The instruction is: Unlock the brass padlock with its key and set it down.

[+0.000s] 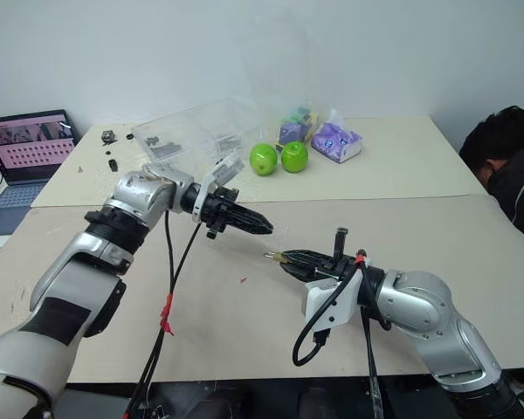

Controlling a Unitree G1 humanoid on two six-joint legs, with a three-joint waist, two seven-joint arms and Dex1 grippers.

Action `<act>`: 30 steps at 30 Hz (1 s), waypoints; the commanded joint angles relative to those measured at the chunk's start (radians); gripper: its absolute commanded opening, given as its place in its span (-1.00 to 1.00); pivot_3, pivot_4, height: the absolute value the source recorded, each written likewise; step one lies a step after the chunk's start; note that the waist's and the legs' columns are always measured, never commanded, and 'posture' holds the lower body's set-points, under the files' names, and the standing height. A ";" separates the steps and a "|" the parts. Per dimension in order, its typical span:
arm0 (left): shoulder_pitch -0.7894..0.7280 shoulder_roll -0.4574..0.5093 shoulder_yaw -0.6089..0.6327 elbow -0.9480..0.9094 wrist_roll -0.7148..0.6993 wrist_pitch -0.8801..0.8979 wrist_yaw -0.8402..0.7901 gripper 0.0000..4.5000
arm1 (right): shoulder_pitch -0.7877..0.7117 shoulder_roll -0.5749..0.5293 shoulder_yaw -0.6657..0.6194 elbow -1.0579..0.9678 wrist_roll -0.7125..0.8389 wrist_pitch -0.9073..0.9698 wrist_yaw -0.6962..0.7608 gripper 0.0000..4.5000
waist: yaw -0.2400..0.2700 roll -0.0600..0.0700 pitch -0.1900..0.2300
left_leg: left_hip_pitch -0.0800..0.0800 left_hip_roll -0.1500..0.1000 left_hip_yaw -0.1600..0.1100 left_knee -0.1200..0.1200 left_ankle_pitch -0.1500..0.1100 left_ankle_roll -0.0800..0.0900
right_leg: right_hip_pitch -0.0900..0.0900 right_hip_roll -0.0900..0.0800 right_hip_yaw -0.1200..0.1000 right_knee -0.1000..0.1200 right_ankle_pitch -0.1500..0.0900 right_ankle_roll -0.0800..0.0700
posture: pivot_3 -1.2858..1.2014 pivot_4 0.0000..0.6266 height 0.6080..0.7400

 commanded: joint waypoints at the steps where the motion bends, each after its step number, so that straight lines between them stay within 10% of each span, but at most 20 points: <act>1: 0.029 0.015 0.015 -0.105 0.009 0.036 -0.036 -1.00 | -0.027 -0.005 -0.035 -0.015 0.015 -0.002 -0.012 -0.95 | 0.000 0.000 0.000 | 0.000 0.000 0.000 0.000 0.000 0.000 | 0.000 0.000 0.000 0.000 0.000 0.000 | 0.03 -0.52 1.00; 30: 0.075 -0.025 0.050 -0.174 0.066 0.089 -0.008 -1.00 | -0.098 -0.019 -0.051 0.078 -0.011 -0.045 -0.035 -0.95 | 0.004 0.000 0.000 | 0.000 0.000 0.000 -0.001 0.000 0.000 | 0.000 0.000 0.000 0.000 0.000 0.000 | 0.03 -0.52 1.00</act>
